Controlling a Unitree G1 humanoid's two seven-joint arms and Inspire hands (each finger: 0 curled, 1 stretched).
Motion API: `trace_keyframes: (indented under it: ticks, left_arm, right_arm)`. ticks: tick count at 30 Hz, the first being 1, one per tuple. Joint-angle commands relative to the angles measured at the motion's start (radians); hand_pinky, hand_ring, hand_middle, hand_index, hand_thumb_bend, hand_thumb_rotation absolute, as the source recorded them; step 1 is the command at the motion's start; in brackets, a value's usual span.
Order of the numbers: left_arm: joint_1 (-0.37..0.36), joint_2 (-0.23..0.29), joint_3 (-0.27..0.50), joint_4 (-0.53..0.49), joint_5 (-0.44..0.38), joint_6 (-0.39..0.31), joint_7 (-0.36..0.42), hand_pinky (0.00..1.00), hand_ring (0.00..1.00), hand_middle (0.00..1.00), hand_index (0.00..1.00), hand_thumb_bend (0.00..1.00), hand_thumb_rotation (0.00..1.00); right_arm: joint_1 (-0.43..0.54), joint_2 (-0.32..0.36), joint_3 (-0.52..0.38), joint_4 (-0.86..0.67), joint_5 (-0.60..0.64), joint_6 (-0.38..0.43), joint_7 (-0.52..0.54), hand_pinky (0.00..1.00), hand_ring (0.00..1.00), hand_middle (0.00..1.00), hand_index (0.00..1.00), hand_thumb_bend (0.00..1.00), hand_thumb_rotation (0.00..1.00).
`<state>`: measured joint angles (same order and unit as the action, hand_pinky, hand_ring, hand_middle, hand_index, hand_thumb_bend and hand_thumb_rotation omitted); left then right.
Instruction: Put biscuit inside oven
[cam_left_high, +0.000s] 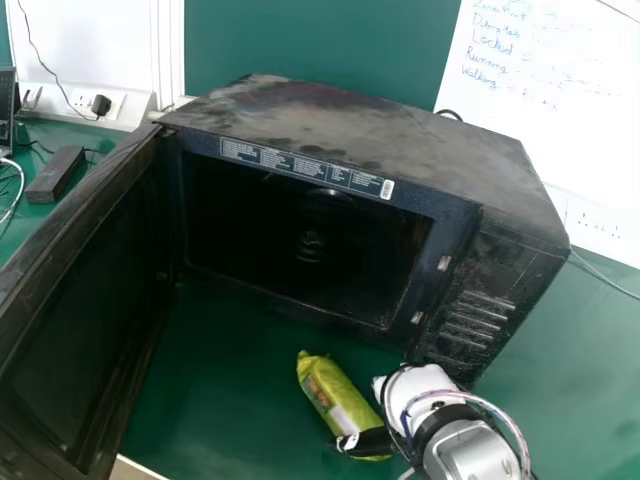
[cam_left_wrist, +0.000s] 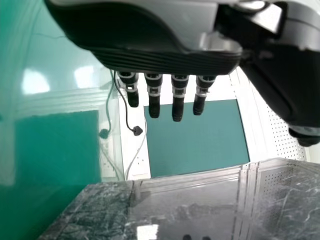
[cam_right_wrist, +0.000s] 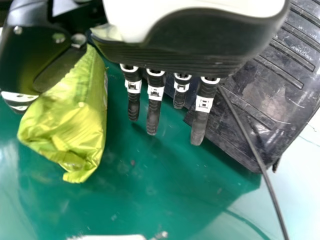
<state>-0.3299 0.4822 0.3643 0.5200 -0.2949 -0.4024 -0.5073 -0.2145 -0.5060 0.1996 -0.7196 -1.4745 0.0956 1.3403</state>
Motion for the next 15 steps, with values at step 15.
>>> trace_keyframes:
  ticks: [15]
  left_arm:
    - [0.010, 0.019, 0.007, 0.002, -0.001, 0.000, -0.012, 0.98, 0.96, 0.97, 1.00, 0.36, 1.00]
  right_arm:
    - [0.014, 0.061, -0.017, 0.015, -0.038, -0.046, 0.027, 0.60, 0.68, 0.76, 0.88, 0.97, 0.40]
